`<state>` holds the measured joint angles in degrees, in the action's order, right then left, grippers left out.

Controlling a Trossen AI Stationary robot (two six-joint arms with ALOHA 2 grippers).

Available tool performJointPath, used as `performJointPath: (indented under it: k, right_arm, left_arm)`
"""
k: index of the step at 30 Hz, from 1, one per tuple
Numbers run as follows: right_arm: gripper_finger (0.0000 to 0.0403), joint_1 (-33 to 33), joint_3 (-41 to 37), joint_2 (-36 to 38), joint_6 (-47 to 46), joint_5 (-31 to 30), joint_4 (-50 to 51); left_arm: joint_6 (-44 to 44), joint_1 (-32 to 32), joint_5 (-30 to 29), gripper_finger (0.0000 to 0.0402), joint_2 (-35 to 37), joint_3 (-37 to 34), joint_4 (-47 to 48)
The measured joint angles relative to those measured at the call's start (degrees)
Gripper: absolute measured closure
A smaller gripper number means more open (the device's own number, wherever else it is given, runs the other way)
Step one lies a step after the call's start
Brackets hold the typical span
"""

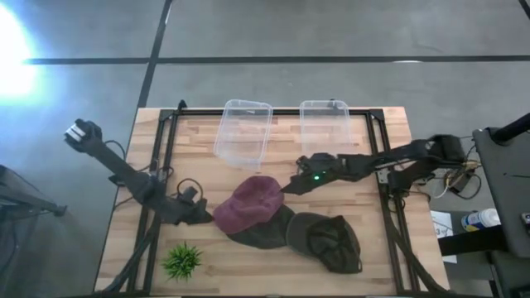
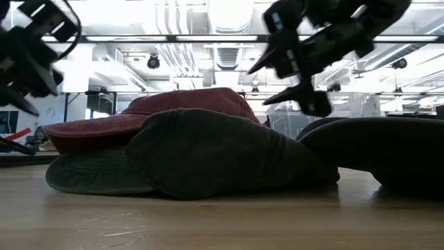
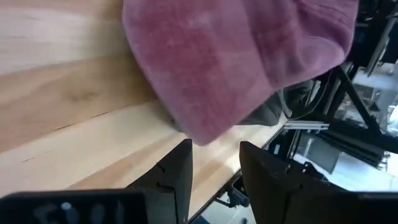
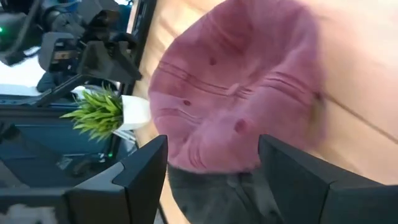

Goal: Pick & Place hat
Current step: Put the red cap into the left transparent bin

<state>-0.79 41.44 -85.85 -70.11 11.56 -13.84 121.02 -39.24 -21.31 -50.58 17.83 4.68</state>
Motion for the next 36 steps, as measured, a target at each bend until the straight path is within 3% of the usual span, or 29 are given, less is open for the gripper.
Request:
performJointPath:
  k: [4, 8, 11, 17, 23, 30, 36]
  right_arm:
    - [0.0156, 0.02, 2.73, -7.21, -2.67, 1.8, -4.61]
    - [0.0156, 0.02, 4.08, -11.41, -4.69, 2.18, -4.97]
    - [0.0156, 0.02, 4.34, -12.78, -5.21, 2.48, -4.93]
    - [0.0156, 0.0, 4.37, -14.15, -6.04, 2.97, -5.12]
    - [0.0156, -0.42, 4.4, -15.93, -7.86, 4.15, -5.41]
    - [0.0156, -0.22, 6.7, -19.76, -7.95, 10.06, -5.47]
    - [0.0156, -0.22, 10.56, -22.68, -6.65, 11.76, -4.14]
  left_arm:
    - [2.54, -1.89, -4.74, 0.0274, -3.46, 0.08, -0.84]
    - [4.06, -3.51, -4.77, 0.0268, -6.18, 1.2, 0.51]
    - [6.7, -4.57, -5.41, 0.0257, -8.38, 1.28, 1.43]
    - [8.14, -4.24, -14.47, 0.0239, -13.23, 1.08, -1.82]
    - [5.63, -3.94, -15.28, 0.0239, -17.93, 0.67, -5.65]
    - [2.25, -3.91, -34.91, 0.0239, -20.05, 0.62, -13.24]
    - [-0.9, -3.16, -33.23, 0.0239, -20.36, 0.73, -13.77]
